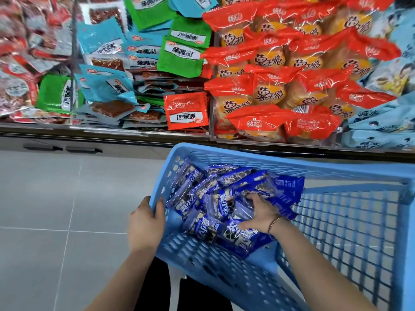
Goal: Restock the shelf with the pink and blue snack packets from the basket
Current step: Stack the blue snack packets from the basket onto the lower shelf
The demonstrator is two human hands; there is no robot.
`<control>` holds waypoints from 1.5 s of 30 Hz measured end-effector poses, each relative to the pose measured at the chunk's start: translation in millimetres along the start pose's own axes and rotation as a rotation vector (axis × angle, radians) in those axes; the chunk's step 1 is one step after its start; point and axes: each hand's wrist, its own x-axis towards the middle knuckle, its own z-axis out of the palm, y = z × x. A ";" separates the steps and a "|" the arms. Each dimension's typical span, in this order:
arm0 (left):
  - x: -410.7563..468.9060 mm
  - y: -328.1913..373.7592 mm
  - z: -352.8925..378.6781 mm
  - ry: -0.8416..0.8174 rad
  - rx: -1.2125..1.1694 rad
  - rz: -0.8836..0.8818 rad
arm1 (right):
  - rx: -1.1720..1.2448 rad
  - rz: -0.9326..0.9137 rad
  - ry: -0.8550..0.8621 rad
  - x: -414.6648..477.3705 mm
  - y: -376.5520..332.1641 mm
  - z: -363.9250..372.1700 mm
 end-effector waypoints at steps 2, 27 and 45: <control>0.1 -0.2 0.3 0.003 -0.002 -0.005 | -0.092 0.035 -0.013 -5.5 2.8 2.2; -32.6 89.1 -12.5 -0.436 -0.805 -0.392 | 1.376 -0.020 0.295 -88.0 -67.2 12.6; -23.3 45.0 -38.8 -0.421 -0.884 -0.536 | 0.002 0.099 0.527 -16.8 11.3 -24.4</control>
